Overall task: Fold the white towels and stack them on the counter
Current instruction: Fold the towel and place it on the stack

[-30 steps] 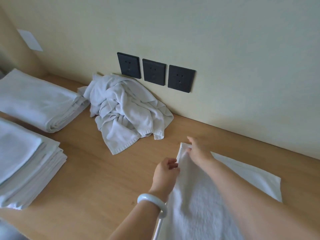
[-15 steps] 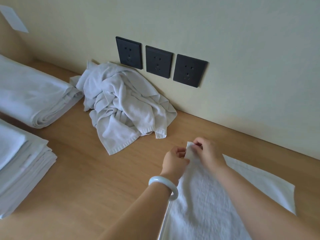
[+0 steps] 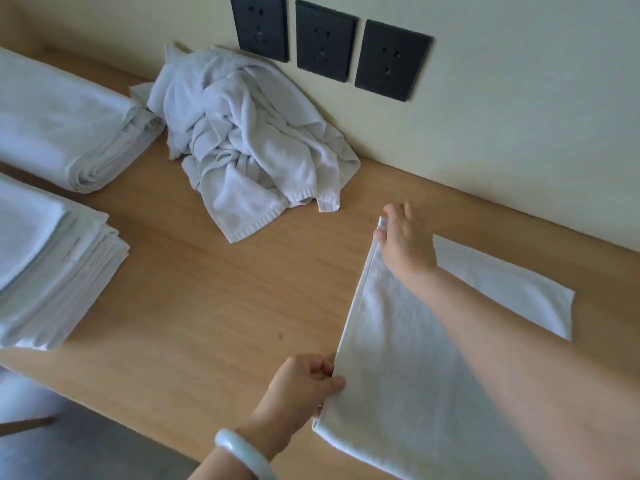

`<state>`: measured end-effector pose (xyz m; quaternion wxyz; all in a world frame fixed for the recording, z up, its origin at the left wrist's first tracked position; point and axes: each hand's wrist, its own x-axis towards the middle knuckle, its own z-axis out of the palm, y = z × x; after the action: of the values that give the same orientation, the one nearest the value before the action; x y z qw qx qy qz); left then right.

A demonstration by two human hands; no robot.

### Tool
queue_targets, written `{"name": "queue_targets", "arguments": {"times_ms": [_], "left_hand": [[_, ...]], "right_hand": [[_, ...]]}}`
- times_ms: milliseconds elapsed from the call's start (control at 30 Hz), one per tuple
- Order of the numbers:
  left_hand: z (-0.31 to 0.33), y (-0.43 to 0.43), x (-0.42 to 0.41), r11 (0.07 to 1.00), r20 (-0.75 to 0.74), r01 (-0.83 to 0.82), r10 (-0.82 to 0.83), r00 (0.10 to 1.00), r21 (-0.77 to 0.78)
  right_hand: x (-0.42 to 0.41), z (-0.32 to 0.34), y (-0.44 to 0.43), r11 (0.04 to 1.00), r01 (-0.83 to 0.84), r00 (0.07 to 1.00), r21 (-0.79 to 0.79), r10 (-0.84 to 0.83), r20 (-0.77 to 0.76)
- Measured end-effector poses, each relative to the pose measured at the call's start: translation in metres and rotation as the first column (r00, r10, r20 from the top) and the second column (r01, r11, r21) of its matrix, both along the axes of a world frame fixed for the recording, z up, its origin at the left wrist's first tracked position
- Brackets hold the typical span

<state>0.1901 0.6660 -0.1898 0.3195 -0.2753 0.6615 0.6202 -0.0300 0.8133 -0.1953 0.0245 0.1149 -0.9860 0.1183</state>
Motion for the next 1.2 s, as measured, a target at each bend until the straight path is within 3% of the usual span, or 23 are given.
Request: {"name": "queue_targets", "arguments": {"times_ms": [67, 267, 500, 633, 700, 767, 833, 900, 1033, 1200], "left_hand": [[0.005, -0.004, 0.009, 1.000, 0.010, 0.029, -0.028, 1.000, -0.007], [0.004, -0.013, 0.024, 0.963, -0.069, 0.174, -0.191, 0.979, -0.204], [0.007, -0.017, 0.032, 0.930, -0.163, 0.165, -0.229, 0.960, -0.329], [0.017, -0.010, 0.036, 0.892, -0.307, 0.033, -0.190, 0.933, -0.452], [0.024, -0.003, 0.031, 0.833, -0.472, -0.049, -0.263, 0.842, -0.552], [0.025, 0.014, 0.012, 0.739, -0.574, -0.046, -0.481, 0.663, -0.672], [0.015, 0.040, -0.014, 0.617, -0.509, 0.065, -0.700, 0.501, -0.785], [-0.005, 0.065, -0.032, 0.467, -0.367, 0.174, -0.833, 0.413, -0.867], [-0.042, 0.074, -0.030, 0.305, -0.234, 0.163, -0.908, 0.347, -0.938], [-0.045, 0.073, -0.027, 0.250, -0.204, 0.108, -0.923, 0.326, -0.962]], "right_hand": [[0.018, -0.012, -0.004, 0.997, -0.003, 1.000, 0.081, 0.004, -0.017], [0.035, -0.035, -0.004, 0.998, 0.033, 0.991, 0.056, -0.039, 0.125], [0.029, -0.034, -0.002, 0.995, -0.003, 0.990, 0.097, -0.010, 0.139], [0.046, -0.020, 0.001, 0.999, 0.042, 0.992, -0.007, -0.041, 0.123], [0.079, -0.012, 0.009, 0.990, 0.117, 0.993, -0.073, -0.116, 0.017], [0.120, -0.010, 0.020, 0.966, 0.230, 0.972, -0.120, -0.233, -0.009], [0.157, -0.020, 0.032, 0.923, 0.373, 0.928, -0.095, -0.370, 0.052], [0.192, -0.032, 0.042, 0.881, 0.472, 0.879, -0.032, -0.468, 0.086], [0.254, -0.043, 0.071, 0.867, 0.496, 0.859, 0.052, -0.498, 0.114], [0.303, -0.033, 0.152, 0.828, 0.556, 0.818, 0.075, -0.561, 0.130]]}}
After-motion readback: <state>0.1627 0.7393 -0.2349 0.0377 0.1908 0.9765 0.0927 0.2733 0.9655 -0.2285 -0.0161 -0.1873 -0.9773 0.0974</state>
